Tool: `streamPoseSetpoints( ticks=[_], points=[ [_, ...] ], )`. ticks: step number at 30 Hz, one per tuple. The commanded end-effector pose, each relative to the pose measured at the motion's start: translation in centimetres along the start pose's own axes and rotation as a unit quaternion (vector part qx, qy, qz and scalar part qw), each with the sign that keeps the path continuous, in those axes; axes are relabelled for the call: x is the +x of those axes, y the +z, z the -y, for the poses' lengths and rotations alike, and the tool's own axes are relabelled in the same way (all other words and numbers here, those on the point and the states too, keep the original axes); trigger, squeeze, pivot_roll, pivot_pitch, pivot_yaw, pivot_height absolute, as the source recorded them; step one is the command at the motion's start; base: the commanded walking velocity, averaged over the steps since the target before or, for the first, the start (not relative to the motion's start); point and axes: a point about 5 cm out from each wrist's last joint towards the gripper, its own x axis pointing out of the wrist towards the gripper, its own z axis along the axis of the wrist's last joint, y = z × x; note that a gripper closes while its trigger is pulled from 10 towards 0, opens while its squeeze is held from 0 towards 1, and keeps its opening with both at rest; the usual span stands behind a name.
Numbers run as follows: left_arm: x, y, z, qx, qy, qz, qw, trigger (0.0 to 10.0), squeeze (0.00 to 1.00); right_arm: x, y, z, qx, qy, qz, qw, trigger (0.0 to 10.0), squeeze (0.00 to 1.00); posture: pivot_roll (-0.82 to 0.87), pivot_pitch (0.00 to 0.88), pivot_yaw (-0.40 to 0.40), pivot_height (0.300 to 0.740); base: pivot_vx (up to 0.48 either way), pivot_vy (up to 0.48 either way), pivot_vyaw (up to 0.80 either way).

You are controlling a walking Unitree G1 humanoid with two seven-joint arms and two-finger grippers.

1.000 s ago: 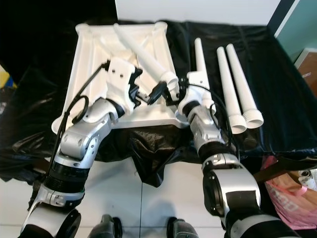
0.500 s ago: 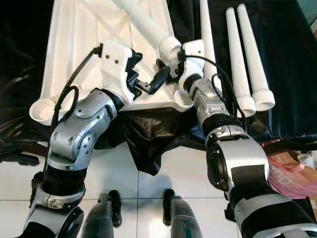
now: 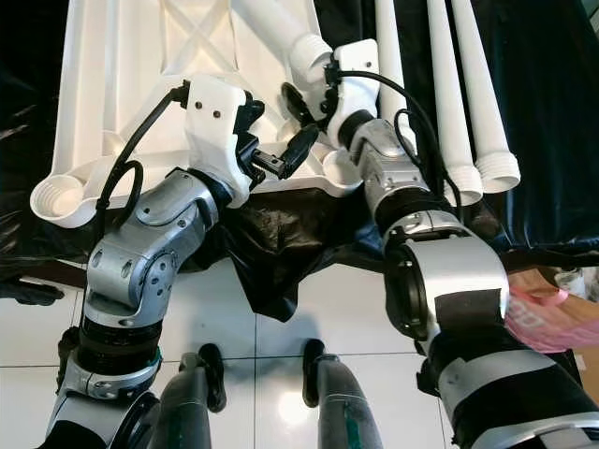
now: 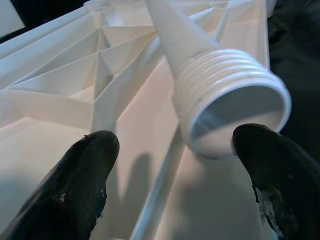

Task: Building children table

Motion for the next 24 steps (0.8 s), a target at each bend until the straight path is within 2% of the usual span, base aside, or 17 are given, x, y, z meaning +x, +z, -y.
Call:
streamPoseSetpoints(
  ticks=[1,6,17,18,20,21,23,24],
  points=[
    [-0.3,0.1,0.6,0.001,-0.002,0.002,1.0,10.0,0.0,-0.2,-1.4,-0.6,0.021,0.009,-0.021,1.0,10.0,0.0,0.22,0.406,-0.097,0.74,0.0,0.0,0.0],
    [-0.5,0.2,0.6,0.002,0.0,-0.001,1.0,10.0,0.0,0.1,-1.1,-1.2,0.025,0.017,-0.009,0.999,10.0,0.0,0.24,0.404,-0.094,0.74,0.0,0.0,0.0],
    [-0.9,0.5,0.9,0.008,0.002,-0.007,1.0,10.0,0.0,0.7,-0.7,-1.9,0.049,-0.012,0.006,0.999,10.0,0.0,0.31,0.404,-0.081,0.74,0.0,0.0,0.0],
    [-1.0,0.5,1.0,0.009,0.002,-0.009,1.0,10.0,0.0,0.9,-0.5,-1.9,0.051,-0.022,0.01,0.998,9.4,0.0,0.33,0.41,-0.072,0.74,0.0,0.0,0.0],
    [-1.0,0.5,1.0,0.009,0.002,-0.009,1.0,10.0,0.0,0.9,-0.5,-1.9,0.051,-0.022,0.01,0.998,9.4,0.0,0.33,0.41,-0.072,0.74,0.0,0.0,0.0],
    [-1.1,0.6,1.1,0.01,0.002,-0.011,1.0,10.0,0.0,1.0,-0.4,-2.0,0.059,-0.034,0.014,0.998,2.5,0.0,0.35,0.414,-0.065,0.74,0.0,0.0,0.0],
    [-1.1,0.6,1.1,0.01,0.002,-0.011,1.0,10.0,0.0,1.0,-0.4,-2.0,0.059,-0.034,0.014,0.998,2.5,0.0,0.35,0.414,-0.065,0.74,0.0,0.0,0.0],
    [-1.2,0.6,1.3,0.01,0.002,-0.013,1.0,10.0,0.0,1.1,-0.2,-2.1,0.059,-0.043,0.019,0.997,0.0,0.0,0.36,0.419,-0.06,0.74,0.0,0.0,0.0]
  ],
)
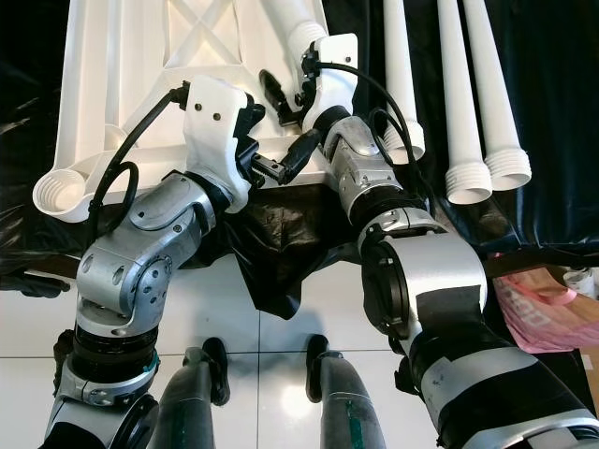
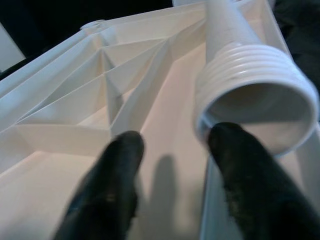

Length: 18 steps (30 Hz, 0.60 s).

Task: Building children table

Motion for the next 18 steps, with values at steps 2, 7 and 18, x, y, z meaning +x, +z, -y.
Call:
streamPoseSetpoints(
  ticks=[2,7,18],
  points=[
    [-0.4,-0.1,0.7,0.002,0.01,-0.008,1.0,10.0,0.0,0.1,-0.6,-0.5,0.011,-0.015,-0.008,1.0,0.0,0.0,0.38,0.427,-0.054,0.74,0.0,0.0,0.0],
    [-0.7,-0.2,0.9,0.001,0.01,-0.015,1.0,10.0,0.0,0.3,0.1,-0.4,0.011,-0.044,0.009,0.999,0.0,0.0,0.38,0.434,-0.05,0.74,0.0,0.0,0.0],
    [-0.9,-0.7,1.0,-0.007,0.009,-0.023,1.0,10.0,0.0,0.3,0.5,-0.2,0.006,-0.06,0.028,0.998,0.0,0.0,0.35,0.441,-0.049,0.74,0.0,0.0,0.0]
  ],
)
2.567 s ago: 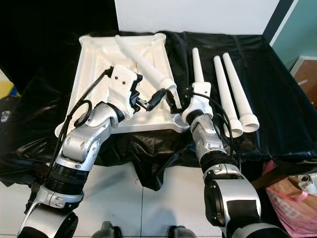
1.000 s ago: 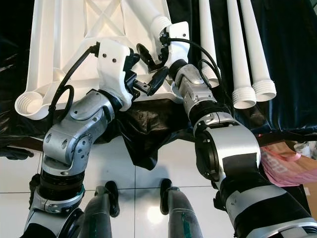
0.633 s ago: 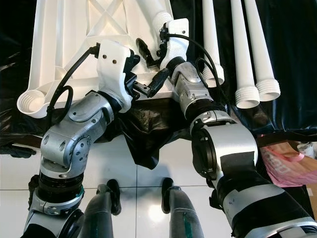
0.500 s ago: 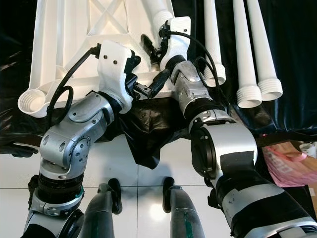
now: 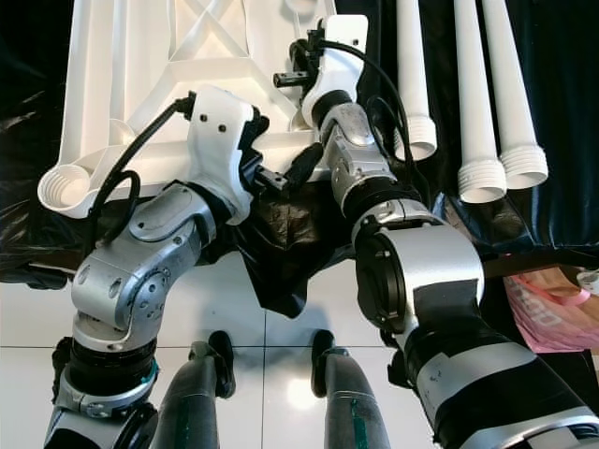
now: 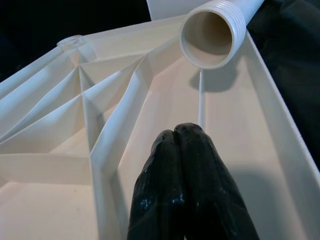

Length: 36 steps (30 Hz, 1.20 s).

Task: Building children table

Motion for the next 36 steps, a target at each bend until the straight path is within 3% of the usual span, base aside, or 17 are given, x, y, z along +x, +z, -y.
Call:
streamPoseSetpoints(
  ticks=[1,3,4,20,30,31,32,33,36],
  points=[
    [-0.3,0.0,0.4,0.0,0.015,0.001,1.0,10.0,0.0,-0.3,-0.8,-0.2,0.005,-0.003,-0.007,1.0,0.0,0.0,0.35,0.441,-0.049,0.74,0.0,0.0,0.0],
    [-0.3,0.0,0.4,-0.002,0.014,0.001,1.0,10.0,0.0,-0.3,-0.7,-0.2,0.004,-0.003,-0.003,1.0,0.0,0.0,0.34,0.44,-0.049,0.74,0.0,0.0,0.0],
    [-0.3,0.1,0.4,-0.002,0.014,0.002,1.0,10.0,0.0,-0.5,-1.0,-0.2,0.004,-0.003,-0.003,1.0,10.0,0.0,0.33,0.441,-0.045,0.74,0.0,0.0,0.0],
    [-0.5,-0.4,-0.6,0.005,0.023,-0.005,1.0,10.0,0.0,-1.5,-1.9,0.7,-0.013,-0.008,-0.001,1.0,10.0,0.0,0.29,0.434,-0.043,0.74,0.0,0.0,0.0],
    [-0.5,-1.1,-2.5,0.01,0.044,-0.001,0.999,10.0,0.0,-2.7,-1.6,3.2,-0.01,-0.045,0.041,0.998,10.0,0.0,0.22,0.386,-0.044,0.74,0.0,0.0,0.0],
    [-0.3,-1.3,-3.2,0.007,0.047,0.002,0.999,10.0,0.02,-2.9,-1.3,3.7,-0.006,-0.06,0.055,0.997,10.0,0.52,0.18,0.348,-0.041,0.74,0.0,0.0,0.0],
    [-0.3,-1.3,-3.2,0.007,0.047,0.002,0.999,10.0,0.02,-2.9,-1.3,3.7,-0.006,-0.06,0.055,0.997,10.0,0.52,0.18,0.348,-0.041,0.74,0.0,0.0,0.0],
    [-0.1,-1.1,-4.5,-0.005,0.062,0.014,0.998,10.0,1.0,-3.1,-0.8,4.1,-0.004,-0.069,0.072,0.995,10.0,1.0,0.16,0.329,-0.04,0.74,0.0,0.0,0.0],
    [0.0,-1.0,-5.0,0.001,0.072,0.018,0.997,10.0,1.0,-3.2,-0.7,4.3,-0.005,-0.07,0.079,0.994,10.0,1.0,0.16,0.315,-0.04,0.74,0.0,0.0,0.0]
  ],
)
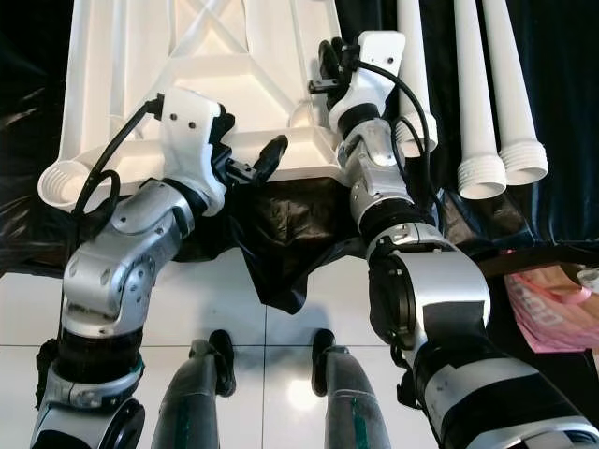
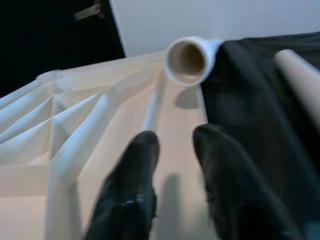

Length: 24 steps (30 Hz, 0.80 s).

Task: Building children table

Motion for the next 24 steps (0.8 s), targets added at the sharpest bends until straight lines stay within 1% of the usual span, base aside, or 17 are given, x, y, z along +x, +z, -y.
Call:
streamPoseSetpoints(
  ticks=[1,2,4,5,7,9,10,11,12,13,18,19,20,21,22,23,24],
  points=[
    [0.1,0.0,0.0,0.004,-0.003,0.008,1.0,10.0,1.0,-0.6,-0.3,0.6,0.004,-0.015,0.005,1.0,10.0,1.0,0.15,0.311,-0.04,0.74,0.0,0.0,0.0],
    [0.2,0.1,-0.4,0.009,0.01,0.016,1.0,10.0,0.26,-0.7,-0.2,0.6,-0.001,-0.01,0.011,1.0,10.0,0.89,0.14,0.292,-0.042,0.74,0.0,0.0,0.0],
    [0.2,0.1,-0.4,0.009,0.01,0.016,1.0,10.0,0.26,-0.7,-0.2,0.6,-0.001,-0.01,0.011,1.0,10.0,0.89,0.14,0.292,-0.042,0.74,0.0,0.0,0.0],
    [0.2,0.5,-1.3,0.018,0.043,0.036,0.998,10.0,0.0,-1.0,0.1,0.6,-0.004,0.0,0.024,1.0,10.0,0.0,0.13,0.248,-0.042,0.74,0.0,0.0,0.0],
    [0.2,0.5,-1.6,0.019,0.054,0.043,0.997,10.0,0.0,-1.1,0.2,0.6,-0.005,0.004,0.029,1.0,10.0,0.0,0.12,0.242,-0.042,0.74,0.0,0.0,0.0],
    [0.0,0.5,-2.4,0.017,0.078,0.053,0.995,10.0,0.0,-1.4,0.4,0.4,-0.006,0.013,0.037,0.999,10.0,0.0,0.1,0.207,-0.039,0.74,0.0,0.0,0.0],
    [0.0,0.5,-2.8,0.018,0.09,0.055,0.994,10.0,0.0,-1.5,0.5,0.3,-0.009,0.016,0.038,0.999,10.0,0.0,0.1,0.203,-0.037,0.74,0.0,0.0,0.0],
    [0.0,0.5,-2.8,0.018,0.09,0.055,0.994,10.0,0.0,-1.5,0.5,0.3,-0.009,0.016,0.038,0.999,10.0,0.0,0.1,0.203,-0.037,0.74,0.0,0.0,0.0],
    [-0.1,0.3,-3.3,0.019,0.107,0.055,0.993,10.0,0.0,-1.6,0.6,0.2,-0.013,0.015,0.039,0.999,10.0,0.0,0.09,0.188,-0.031,0.74,0.0,0.0,0.0],
    [-0.1,0.0,-4.0,0.021,0.128,0.055,0.99,10.0,0.0,-1.7,0.6,0.1,-0.04,0.01,0.027,0.999,10.0,0.0,0.08,0.176,-0.027,0.74,0.0,0.0,0.0],
    [-0.1,-0.4,-4.0,0.019,0.124,0.055,0.991,10.0,0.0,-2.1,0.5,0.5,-0.056,-0.007,0.017,0.998,10.0,0.0,0.07,0.157,-0.023,0.74,0.0,0.0,0.0],
    [0.0,-0.6,-3.9,0.018,0.122,0.055,0.991,10.0,0.0,-2.3,0.4,0.8,-0.068,-0.02,0.014,0.997,10.0,0.0,0.06,0.138,-0.019,0.74,0.0,0.0,0.0],
    [0.0,-0.6,-3.9,0.018,0.122,0.055,0.991,10.0,0.0,-2.3,0.4,0.8,-0.068,-0.02,0.014,0.997,10.0,0.0,0.06,0.138,-0.019,0.74,0.0,0.0,0.0],
    [0.1,-0.6,-3.8,0.017,0.117,0.056,0.991,10.0,0.0,-2.7,0.3,1.5,-0.086,-0.039,0.011,0.995,10.0,0.0,0.05,0.126,-0.016,0.74,0.0,0.0,0.0],
    [0.4,-0.7,-3.6,0.014,0.112,0.062,0.992,10.0,0.0,-3.4,-0.1,2.7,-0.106,-0.065,-0.001,0.992,10.0,0.0,0.05,0.109,-0.012,0.74,0.0,0.0,0.0],
    [0.4,-0.7,-3.6,0.014,0.112,0.062,0.992,10.0,0.0,-3.4,-0.1,2.7,-0.106,-0.065,-0.001,0.992,10.0,0.0,0.05,0.109,-0.012,0.74,0.0,0.0,0.0],
    [0.4,-0.7,-3.6,0.012,0.11,0.064,0.992,10.0,0.0,-3.6,-0.2,3.0,-0.108,-0.071,-0.008,0.992,10.0,0.0,0.05,0.109,-0.012,0.74,0.0,0.0,0.0]
  ],
)
